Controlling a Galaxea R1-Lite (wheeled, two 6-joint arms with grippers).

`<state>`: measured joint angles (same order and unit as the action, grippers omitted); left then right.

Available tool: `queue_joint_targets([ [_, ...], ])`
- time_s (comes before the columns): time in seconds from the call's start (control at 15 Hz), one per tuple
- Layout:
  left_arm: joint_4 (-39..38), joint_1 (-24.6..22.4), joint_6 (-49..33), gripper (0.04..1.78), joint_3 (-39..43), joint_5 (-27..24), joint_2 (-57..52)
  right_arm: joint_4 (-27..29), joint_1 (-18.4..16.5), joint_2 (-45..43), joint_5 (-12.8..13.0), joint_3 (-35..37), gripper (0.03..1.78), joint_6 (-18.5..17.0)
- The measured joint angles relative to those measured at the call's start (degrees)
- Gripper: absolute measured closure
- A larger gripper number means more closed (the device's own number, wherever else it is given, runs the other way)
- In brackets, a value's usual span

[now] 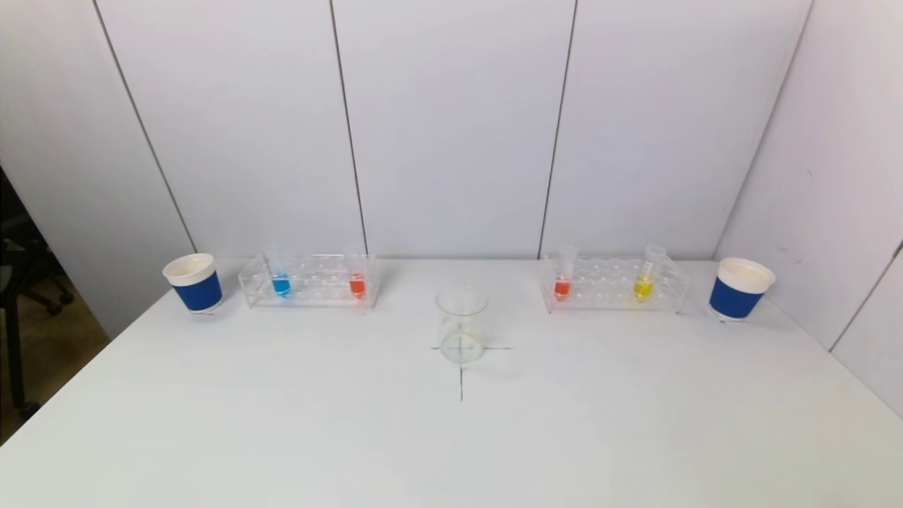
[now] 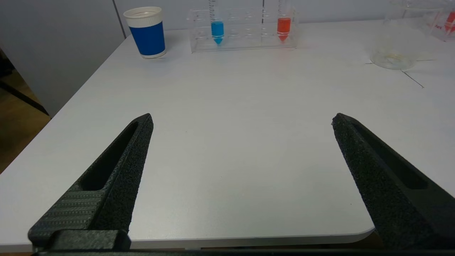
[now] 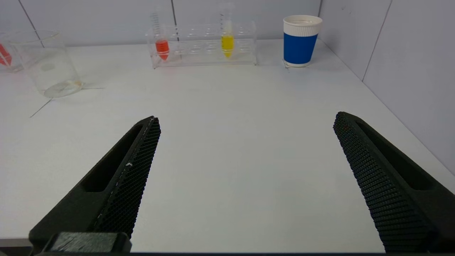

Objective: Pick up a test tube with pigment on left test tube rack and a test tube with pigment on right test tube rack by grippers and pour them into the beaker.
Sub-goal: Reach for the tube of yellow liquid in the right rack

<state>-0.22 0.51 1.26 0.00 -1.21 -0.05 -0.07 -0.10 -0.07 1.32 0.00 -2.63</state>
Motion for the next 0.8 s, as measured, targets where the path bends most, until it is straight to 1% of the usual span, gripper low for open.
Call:
queue_joint_targets([
  [0.8,0.0,0.0,0.0,0.06,0.0,0.0,0.0,-0.1,0.0,0.0,0.0,0.0,0.04,-0.1],
])
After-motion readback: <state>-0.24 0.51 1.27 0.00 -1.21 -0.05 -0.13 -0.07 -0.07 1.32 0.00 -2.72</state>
